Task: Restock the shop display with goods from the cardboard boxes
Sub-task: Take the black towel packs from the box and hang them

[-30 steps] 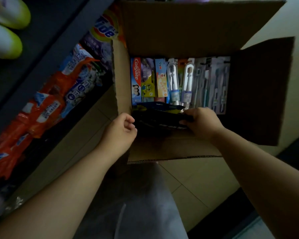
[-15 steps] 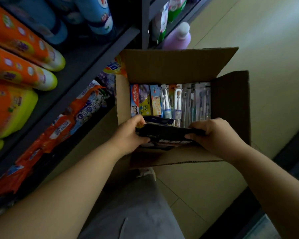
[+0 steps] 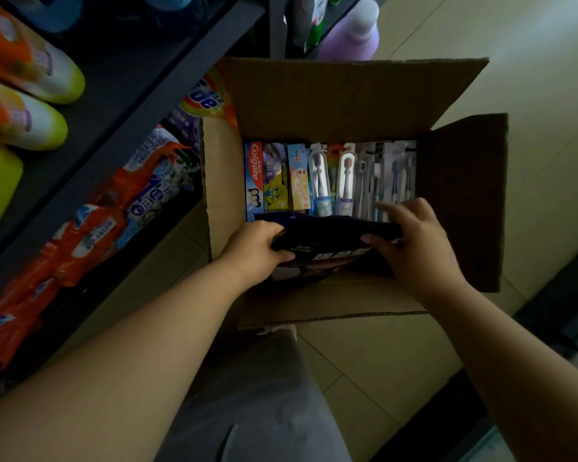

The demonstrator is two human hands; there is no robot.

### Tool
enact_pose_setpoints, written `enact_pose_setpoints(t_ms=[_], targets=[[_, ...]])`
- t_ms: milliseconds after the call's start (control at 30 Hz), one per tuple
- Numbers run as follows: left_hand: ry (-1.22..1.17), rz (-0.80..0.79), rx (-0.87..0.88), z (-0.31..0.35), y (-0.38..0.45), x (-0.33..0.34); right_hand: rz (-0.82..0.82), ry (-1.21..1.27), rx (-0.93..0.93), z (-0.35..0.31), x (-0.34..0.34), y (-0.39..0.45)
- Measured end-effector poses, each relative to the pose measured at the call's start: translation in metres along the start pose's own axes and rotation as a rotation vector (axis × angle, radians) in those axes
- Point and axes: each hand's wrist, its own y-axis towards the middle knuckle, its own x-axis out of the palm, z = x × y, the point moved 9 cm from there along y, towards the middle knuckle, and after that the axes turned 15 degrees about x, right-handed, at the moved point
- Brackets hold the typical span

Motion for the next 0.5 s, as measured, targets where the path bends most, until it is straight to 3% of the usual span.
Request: enact_pose_setpoints(t_ms=[100,167,333,500], targets=[[-0.115,0.012,-0.044,-0.011,0.005,0.000,-0.141,0.554,0.414,0.037,0.016,0.010],[-0.161,-0.003,-0.065,-0.017,0.005,0.001,-0.281,0.739,0.460,0.042,0.034,0.011],[-0.232,0.038,-0.147,-0.033,0.000,-0.004,-0.383,0.795,0.403,0.037,0.051,0.012],[-0.304,0.177,-0.220,-0.040,-0.001,-0.013,-0.277,0.695,0.399,0.034,0.054,0.013]])
